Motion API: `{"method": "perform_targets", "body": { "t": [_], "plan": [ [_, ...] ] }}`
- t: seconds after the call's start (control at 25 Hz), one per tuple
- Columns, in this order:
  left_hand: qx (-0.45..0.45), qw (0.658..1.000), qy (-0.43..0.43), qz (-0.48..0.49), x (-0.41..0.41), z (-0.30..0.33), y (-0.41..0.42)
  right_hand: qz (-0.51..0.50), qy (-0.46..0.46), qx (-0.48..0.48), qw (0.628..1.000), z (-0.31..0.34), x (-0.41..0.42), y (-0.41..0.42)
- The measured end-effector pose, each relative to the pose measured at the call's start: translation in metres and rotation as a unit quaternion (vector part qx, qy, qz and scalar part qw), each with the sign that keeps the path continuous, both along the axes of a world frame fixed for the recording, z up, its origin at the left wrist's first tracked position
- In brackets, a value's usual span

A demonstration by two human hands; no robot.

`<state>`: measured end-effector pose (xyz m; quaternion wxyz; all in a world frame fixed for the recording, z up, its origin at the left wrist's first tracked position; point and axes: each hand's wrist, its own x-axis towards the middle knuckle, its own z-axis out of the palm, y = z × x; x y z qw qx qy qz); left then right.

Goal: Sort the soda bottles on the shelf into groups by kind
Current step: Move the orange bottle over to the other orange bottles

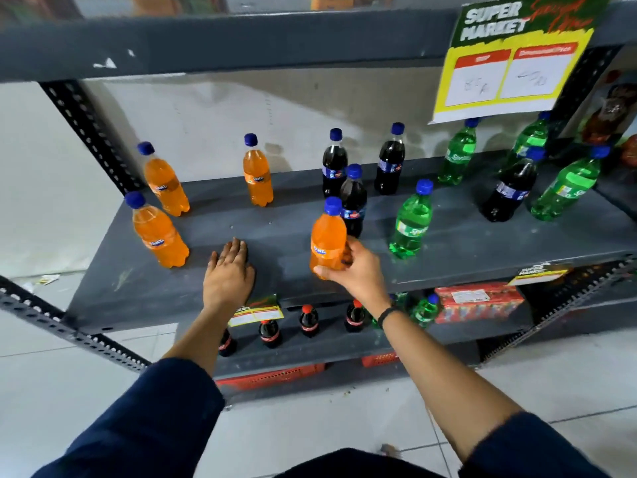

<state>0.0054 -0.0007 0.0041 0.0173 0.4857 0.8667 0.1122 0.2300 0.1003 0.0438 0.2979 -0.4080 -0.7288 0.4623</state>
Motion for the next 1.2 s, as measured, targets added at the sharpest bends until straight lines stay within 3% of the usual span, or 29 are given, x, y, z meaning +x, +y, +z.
{"method": "perform_targets", "body": {
  "t": [0.24,0.56,0.8,1.0,1.2],
  "plan": [
    [0.012,1.000,0.009,0.011,-0.002,-0.002,0.004,0.005,0.004,-0.003,1.000,-0.002,-0.095,0.007],
    [0.018,1.000,0.001,0.013,-0.005,-0.005,0.004,0.017,-0.003,0.021,1.000,-0.012,-0.121,0.017],
    [0.027,0.999,-0.008,0.024,0.003,-0.003,0.002,0.011,0.003,-0.052,0.999,-0.020,-0.078,0.015],
    [0.059,0.993,-0.059,0.086,0.055,0.004,0.007,-0.040,0.050,-0.017,0.998,-0.026,-0.012,0.010],
    [0.068,0.996,-0.050,-0.038,0.135,0.005,0.033,-0.123,0.060,0.026,0.990,-0.028,0.065,0.033]
  ]
}}
